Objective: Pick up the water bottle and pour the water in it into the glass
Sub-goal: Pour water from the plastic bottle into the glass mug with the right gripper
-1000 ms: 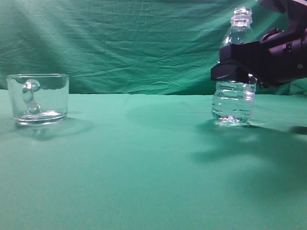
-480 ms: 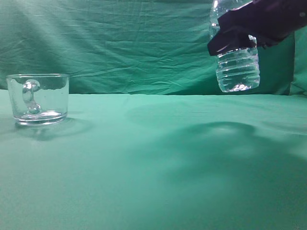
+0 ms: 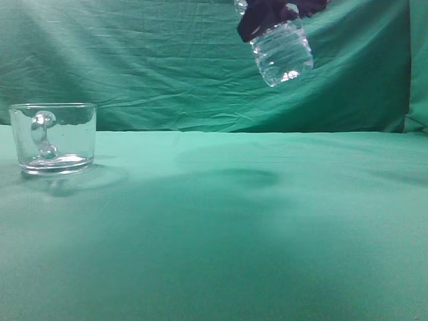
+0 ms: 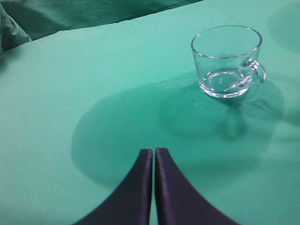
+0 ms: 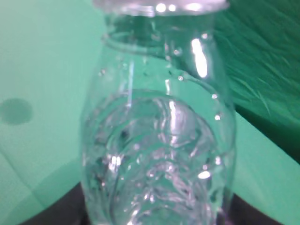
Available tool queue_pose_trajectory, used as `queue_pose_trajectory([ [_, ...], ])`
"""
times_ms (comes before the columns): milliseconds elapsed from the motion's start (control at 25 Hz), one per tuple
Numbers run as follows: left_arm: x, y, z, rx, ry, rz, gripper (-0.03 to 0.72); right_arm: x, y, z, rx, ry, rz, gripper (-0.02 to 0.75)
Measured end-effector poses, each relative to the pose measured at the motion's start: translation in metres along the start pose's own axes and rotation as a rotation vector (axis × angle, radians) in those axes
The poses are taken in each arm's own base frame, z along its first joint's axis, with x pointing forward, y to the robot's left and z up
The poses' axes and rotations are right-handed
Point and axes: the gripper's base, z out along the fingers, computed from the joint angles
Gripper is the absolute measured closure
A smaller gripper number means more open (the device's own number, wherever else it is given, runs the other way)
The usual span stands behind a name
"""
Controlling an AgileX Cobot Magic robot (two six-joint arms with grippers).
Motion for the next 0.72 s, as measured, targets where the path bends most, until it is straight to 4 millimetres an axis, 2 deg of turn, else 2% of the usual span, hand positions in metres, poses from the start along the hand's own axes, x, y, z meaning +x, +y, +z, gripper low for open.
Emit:
queue_pose_trajectory([
  [80,0.0,0.0,0.0,0.0,0.0,0.0,0.688,-0.014,0.004,0.006,-0.005,-0.012,-0.032,0.417],
  [240,0.0,0.0,0.0,0.0,0.0,0.0,0.688,-0.027,0.015,0.026,-0.03,-0.007,-0.121,0.417],
  [480,0.0,0.0,0.0,0.0,0.0,0.0,0.688,-0.033,0.04,0.065,-0.072,0.023,-0.237,0.417],
  [720,0.0,0.0,0.0,0.0,0.0,0.0,0.688,-0.034,0.053,0.1,-0.081,0.042,-0.306,0.417],
])
